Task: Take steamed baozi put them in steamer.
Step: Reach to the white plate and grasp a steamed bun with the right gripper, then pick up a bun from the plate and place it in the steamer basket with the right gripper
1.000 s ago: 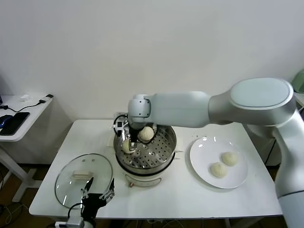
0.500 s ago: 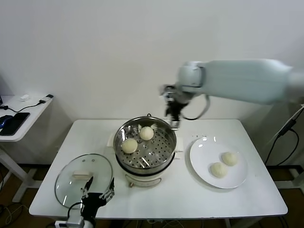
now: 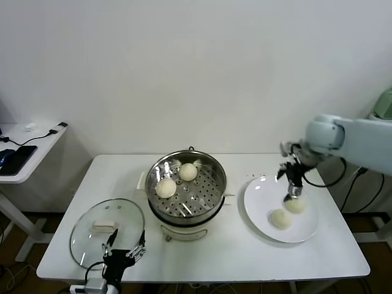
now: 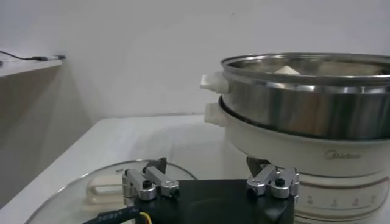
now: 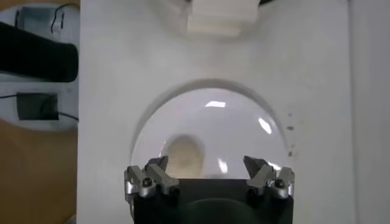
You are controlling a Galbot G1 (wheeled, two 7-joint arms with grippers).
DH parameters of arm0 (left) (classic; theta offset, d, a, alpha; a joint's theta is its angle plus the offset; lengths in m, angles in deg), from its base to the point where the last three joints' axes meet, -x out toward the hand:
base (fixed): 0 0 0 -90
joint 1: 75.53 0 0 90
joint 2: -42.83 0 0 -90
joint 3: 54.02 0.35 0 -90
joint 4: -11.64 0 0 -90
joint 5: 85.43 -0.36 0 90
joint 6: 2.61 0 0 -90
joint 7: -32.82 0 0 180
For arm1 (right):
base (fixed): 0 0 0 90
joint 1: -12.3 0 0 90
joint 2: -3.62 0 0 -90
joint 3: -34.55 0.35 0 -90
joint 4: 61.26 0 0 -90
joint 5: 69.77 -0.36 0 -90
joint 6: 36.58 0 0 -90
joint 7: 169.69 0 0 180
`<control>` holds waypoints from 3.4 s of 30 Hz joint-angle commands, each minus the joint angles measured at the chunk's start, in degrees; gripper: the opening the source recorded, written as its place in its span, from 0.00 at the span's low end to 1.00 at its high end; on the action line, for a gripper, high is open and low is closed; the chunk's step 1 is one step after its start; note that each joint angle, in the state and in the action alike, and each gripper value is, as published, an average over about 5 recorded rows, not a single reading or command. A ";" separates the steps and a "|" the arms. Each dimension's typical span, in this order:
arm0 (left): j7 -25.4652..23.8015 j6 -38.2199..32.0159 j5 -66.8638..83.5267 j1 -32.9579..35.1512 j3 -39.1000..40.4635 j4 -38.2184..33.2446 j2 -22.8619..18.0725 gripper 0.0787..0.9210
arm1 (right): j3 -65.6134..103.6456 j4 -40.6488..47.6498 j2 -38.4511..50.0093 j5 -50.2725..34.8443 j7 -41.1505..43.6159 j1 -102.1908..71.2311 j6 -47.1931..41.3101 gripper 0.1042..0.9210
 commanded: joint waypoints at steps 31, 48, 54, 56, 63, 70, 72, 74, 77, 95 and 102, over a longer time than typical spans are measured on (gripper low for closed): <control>0.30 -0.01 -0.70 1.16 -0.46 -0.07 -1.04 0.88 | 23.13 11.09 -1.91 11.63 -4.52 -30.42 -1.35 0.87; 0.91 0.28 -1.97 1.35 1.70 -0.94 -1.49 0.88 | 9.42 7.87 -5.48 10.85 2.41 -4.37 5.12 0.73; 0.88 0.44 -2.28 1.29 2.07 -1.10 -1.34 0.88 | 4.80 7.42 -16.94 2.76 7.24 12.44 13.70 0.74; 0.86 0.49 -2.38 1.27 2.20 -1.09 -1.27 0.88 | 5.98 7.04 -20.49 1.06 8.74 15.59 17.60 0.74; 0.78 0.63 -2.71 1.49 2.43 -1.21 -1.05 0.88 | 10.94 2.39 -31.47 1.36 12.10 15.88 30.29 0.74; 0.82 0.49 -2.81 1.73 2.20 -0.79 -0.78 0.88 | 12.70 0.06 -38.38 14.61 10.82 5.89 38.35 0.73; 0.87 0.48 -2.81 1.75 2.13 -0.67 -0.76 0.88 | 12.83 0.70 -39.70 17.37 10.20 3.32 39.40 0.73; 0.92 0.46 -2.81 1.79 2.09 -0.60 -0.73 0.88 | 13.03 1.66 -40.72 18.85 9.83 0.78 39.54 0.73; 0.98 0.38 -2.80 1.92 2.07 -0.44 -0.74 0.88 | 13.12 2.74 -41.70 20.08 9.34 -2.48 39.44 0.73; 1.07 0.14 -2.71 1.97 2.29 -0.23 -0.85 0.88 | 12.91 7.22 -43.86 24.57 6.09 -9.57 39.46 0.73; 1.12 0.03 -2.63 2.03 2.31 -0.31 -0.81 0.88 | 13.23 8.68 -43.83 24.17 4.64 -8.88 40.17 0.82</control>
